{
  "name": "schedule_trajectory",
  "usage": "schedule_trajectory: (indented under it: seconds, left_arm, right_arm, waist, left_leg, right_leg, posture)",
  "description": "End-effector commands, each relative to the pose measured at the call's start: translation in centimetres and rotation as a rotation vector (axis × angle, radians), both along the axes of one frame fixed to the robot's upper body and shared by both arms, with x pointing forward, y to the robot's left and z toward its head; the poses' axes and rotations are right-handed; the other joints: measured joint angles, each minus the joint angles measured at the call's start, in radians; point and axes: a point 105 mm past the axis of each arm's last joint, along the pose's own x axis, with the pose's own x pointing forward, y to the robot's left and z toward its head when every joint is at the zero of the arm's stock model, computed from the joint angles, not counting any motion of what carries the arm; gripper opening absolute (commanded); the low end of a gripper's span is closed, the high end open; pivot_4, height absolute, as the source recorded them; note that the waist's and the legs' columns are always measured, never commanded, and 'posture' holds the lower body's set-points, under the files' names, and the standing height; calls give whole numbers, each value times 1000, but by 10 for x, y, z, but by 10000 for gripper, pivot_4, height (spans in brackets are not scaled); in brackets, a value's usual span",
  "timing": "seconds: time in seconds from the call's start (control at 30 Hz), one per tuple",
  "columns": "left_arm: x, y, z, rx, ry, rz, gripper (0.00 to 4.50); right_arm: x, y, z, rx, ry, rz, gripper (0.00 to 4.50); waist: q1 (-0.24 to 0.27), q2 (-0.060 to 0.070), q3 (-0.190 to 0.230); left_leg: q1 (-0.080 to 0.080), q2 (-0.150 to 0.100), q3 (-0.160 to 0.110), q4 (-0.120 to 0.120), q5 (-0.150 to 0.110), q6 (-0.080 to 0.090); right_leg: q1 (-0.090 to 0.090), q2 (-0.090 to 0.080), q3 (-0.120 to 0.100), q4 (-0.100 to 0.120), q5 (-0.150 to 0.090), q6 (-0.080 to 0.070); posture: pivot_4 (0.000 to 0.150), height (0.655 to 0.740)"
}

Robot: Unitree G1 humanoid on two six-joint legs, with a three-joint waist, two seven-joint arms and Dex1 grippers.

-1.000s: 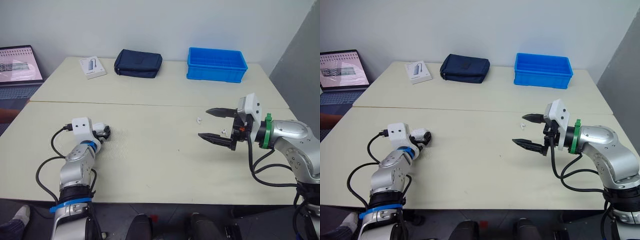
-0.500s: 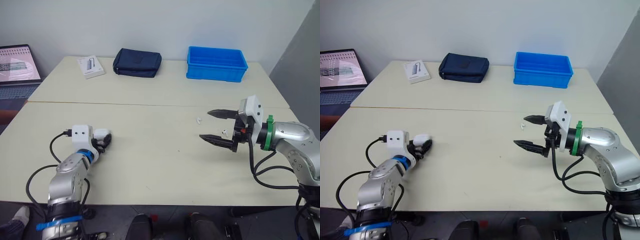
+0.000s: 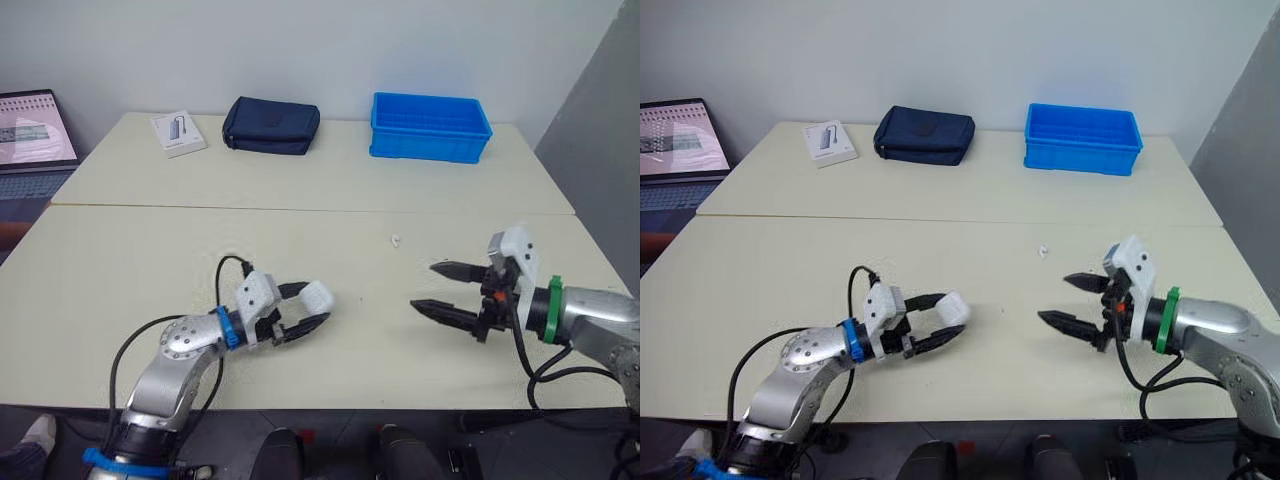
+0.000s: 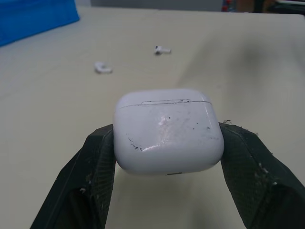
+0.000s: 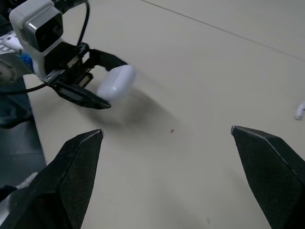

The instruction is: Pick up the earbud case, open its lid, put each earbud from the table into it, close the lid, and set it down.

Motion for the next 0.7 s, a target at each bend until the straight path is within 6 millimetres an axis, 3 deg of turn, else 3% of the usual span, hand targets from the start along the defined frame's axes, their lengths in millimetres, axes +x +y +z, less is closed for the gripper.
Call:
schedule_trajectory:
  seconds: [0.03, 0.2, 0.7]
  left_arm:
    - [-7, -14, 9, -6, -113, -103, 28548]
    - [-10, -28, 18, -26, -214, -182, 28548]
    - [-12, -36, 22, -32, -307, -257, 28547]
  right_arm:
    - [-9, 13, -1, 53, 56, 34, 45000]
    - [-5, 30, -5, 150, 160, 28, 45000]
    - [0, 68, -10, 291, 398, 87, 45000]
  waist:
    - [-1, 0, 0]
    - [-1, 0, 0]
    - [-4, 0, 0]
  left_leg:
    - [0, 0, 0, 0, 0, 0]
    - [0, 0, -1, 0, 0, 0]
    - [-5, 1, -2, 0, 0, 1]
  right_leg:
    - [0, 0, 0, 0, 0, 0]
    - [0, 1, 0, 0, 0, 0]
    - [-4, 2, -1, 1, 1, 2]
  posture:
    - [1500, 7400]
    - [1500, 7400]
    - [1500, 7400]
